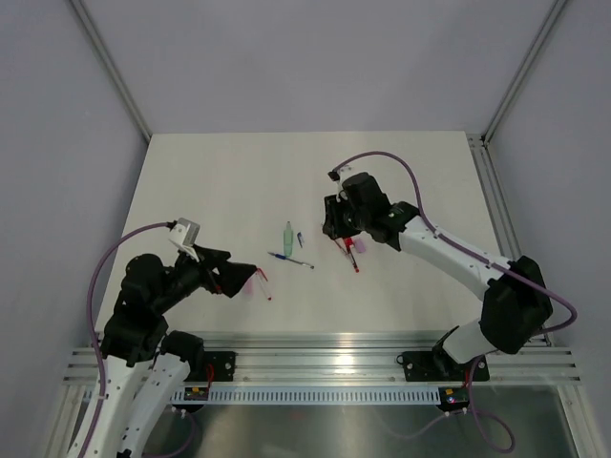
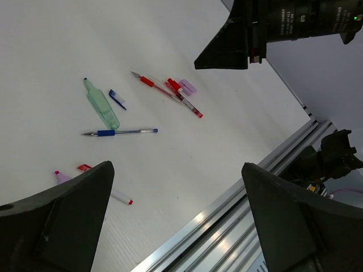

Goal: Insert the pens into the pen caps

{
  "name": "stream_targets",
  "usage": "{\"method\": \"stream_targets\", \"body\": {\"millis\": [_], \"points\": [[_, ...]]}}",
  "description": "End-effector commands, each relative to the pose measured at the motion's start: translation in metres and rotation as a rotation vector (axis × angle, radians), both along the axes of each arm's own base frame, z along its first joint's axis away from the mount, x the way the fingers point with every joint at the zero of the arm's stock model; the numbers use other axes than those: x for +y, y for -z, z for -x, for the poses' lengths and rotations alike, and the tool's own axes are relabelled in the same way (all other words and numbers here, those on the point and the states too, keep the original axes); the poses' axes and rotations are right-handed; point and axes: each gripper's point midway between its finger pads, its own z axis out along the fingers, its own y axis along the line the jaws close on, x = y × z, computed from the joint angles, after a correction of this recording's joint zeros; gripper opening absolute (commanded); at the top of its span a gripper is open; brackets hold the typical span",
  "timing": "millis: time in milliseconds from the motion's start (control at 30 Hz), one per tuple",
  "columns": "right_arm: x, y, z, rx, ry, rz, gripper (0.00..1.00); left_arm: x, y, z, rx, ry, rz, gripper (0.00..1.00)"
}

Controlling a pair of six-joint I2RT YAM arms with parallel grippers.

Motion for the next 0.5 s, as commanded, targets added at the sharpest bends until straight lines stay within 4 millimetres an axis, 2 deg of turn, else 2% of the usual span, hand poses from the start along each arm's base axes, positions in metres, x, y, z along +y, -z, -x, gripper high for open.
{"method": "stream_targets", "body": {"millis": [0,67,200,233,267,300,467], "points": [[0.0,0.006,-0.016,-0.026,0.004,0.109,0.42,-0.002,-0.012,0.0,-0.047,0.013,0.014,0.99],[0.004,0.008,-0.022,-0.027,-0.002,0.126,0.42,-0.001,-0.01,-0.001,-0.044,0.01,0.014,0.99],[-0.002,0.03,-0.037,-0.015,0.032,0.226,0.41,-0.001,-0.006,-0.004,-0.022,0.006,0.01,0.99],[0.0,0.029,-0.041,-0.019,0.031,0.233,0.41,-0.002,-0.006,-0.004,-0.018,0.012,0.013,0.99],[0.001,0.038,-0.043,-0.004,0.025,0.256,0.41,-0.003,-0.005,-0.004,-0.016,0.014,0.015,0.99],[0.004,0.037,-0.045,-0.002,0.019,0.256,0.41,-0.003,-0.006,-0.004,-0.021,0.013,0.018,0.99],[0.006,0.06,-0.05,0.043,-0.001,0.316,0.41,-0.002,-0.003,-0.007,-0.002,0.006,0.016,0.99]]}}
